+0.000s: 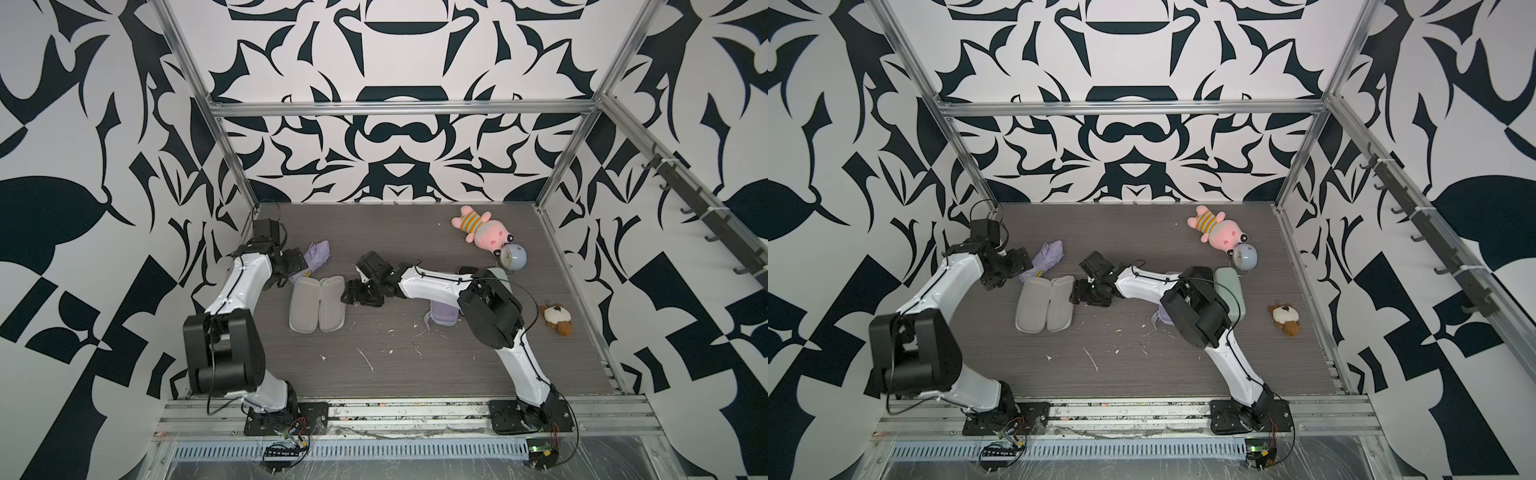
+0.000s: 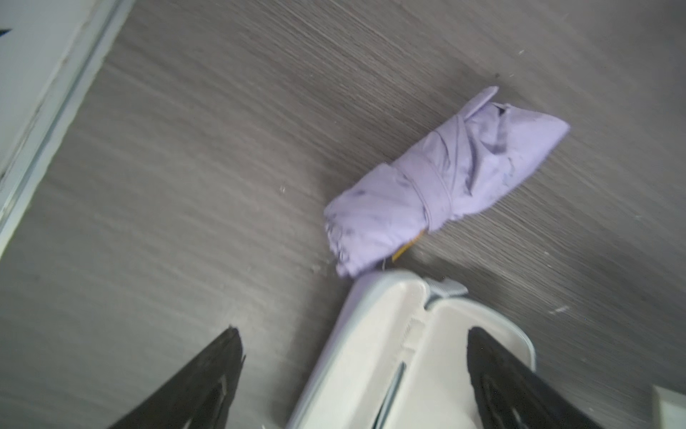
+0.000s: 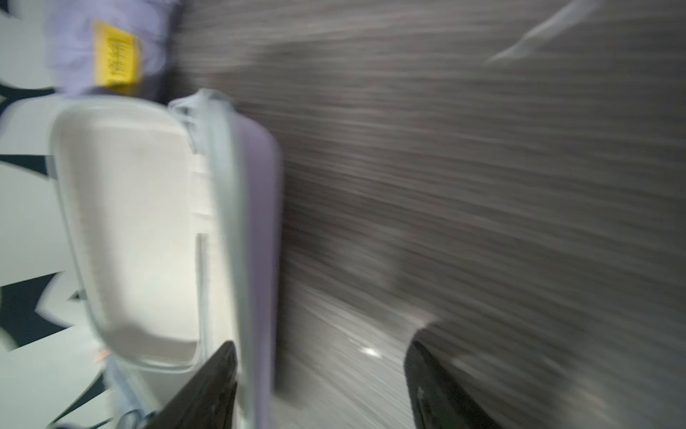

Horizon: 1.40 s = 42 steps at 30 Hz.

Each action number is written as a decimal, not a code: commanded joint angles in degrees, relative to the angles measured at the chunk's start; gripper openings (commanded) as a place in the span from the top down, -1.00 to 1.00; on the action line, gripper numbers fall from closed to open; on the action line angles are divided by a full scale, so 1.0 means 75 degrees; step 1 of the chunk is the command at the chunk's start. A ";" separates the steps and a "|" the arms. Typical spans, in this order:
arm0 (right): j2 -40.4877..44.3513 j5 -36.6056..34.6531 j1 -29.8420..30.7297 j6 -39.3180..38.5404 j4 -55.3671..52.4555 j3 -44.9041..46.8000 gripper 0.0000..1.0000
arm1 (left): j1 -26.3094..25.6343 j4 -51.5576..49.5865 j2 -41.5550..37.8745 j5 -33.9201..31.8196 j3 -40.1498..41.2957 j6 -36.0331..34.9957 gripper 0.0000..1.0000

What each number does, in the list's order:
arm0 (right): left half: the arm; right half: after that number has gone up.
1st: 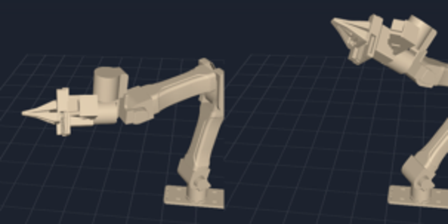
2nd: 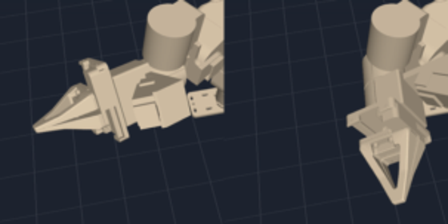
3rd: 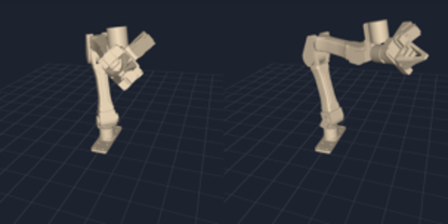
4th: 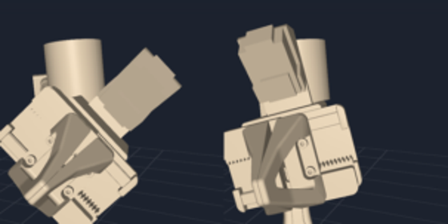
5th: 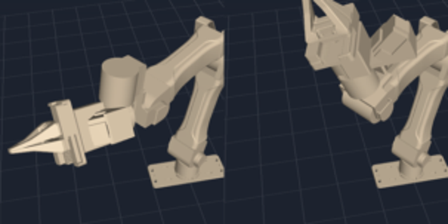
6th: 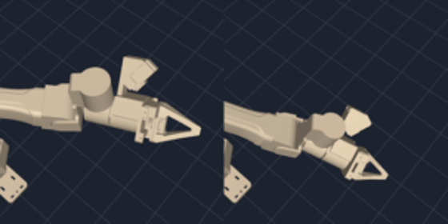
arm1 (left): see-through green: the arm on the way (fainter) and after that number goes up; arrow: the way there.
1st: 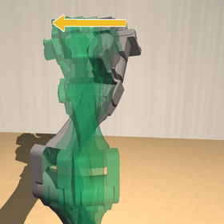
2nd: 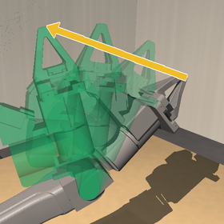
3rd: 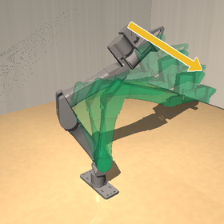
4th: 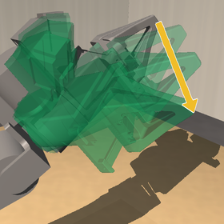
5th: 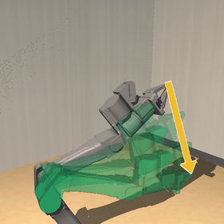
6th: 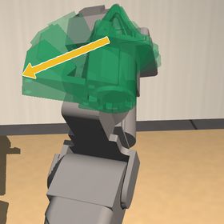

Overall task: Put umbrellas into zippered umbrella sleeves
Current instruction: Move the umbrella sleeve at the center of the board, then pick up the umbrella from the center of the board, then place the umbrella in the umbrella sleeve.

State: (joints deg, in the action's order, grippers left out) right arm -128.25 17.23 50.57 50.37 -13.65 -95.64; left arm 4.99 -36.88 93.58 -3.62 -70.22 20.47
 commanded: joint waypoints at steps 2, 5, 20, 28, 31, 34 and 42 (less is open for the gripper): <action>0.0105 0.0031 -0.0054 0.0266 0.0072 -0.0408 -0.42 | 0.0014 -0.0215 0.1274 0.0768 -0.1118 -0.1091 -0.88; -0.0261 0.0057 -0.0057 0.0196 -0.0233 -0.0830 -0.35 | 0.0002 -0.0618 0.2134 0.1313 -0.1853 -0.1334 -0.74; 0.0195 0.0480 -0.0393 -0.0051 -0.0222 -0.0208 1.00 | -0.0475 -0.0740 0.3869 0.2485 -0.2562 -0.1513 0.19; 0.2143 0.0061 -0.1201 -0.0780 -0.1104 0.1933 1.00 | -0.0657 0.0098 0.1986 0.3181 -0.2338 -0.0438 0.76; 0.2823 -0.0139 -0.1587 -0.1108 -0.1649 0.2457 1.00 | -0.1358 0.0199 0.0913 0.3162 -0.2074 0.0023 0.82; 0.3322 -0.0174 -0.1977 -0.1274 -0.1893 0.2882 1.00 | -0.2241 0.0571 -0.0067 0.3104 -0.1219 0.0890 0.85; 0.3653 -0.0205 -0.2522 -0.1630 -0.2300 0.3016 1.00 | -0.4279 0.2137 -0.1420 0.2688 0.1734 0.3591 0.90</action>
State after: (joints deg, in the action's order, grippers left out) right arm -102.41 16.05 31.55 40.21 -29.08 -72.90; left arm -25.50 -25.50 82.32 18.98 -63.96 36.99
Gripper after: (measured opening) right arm 0.048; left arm 0.190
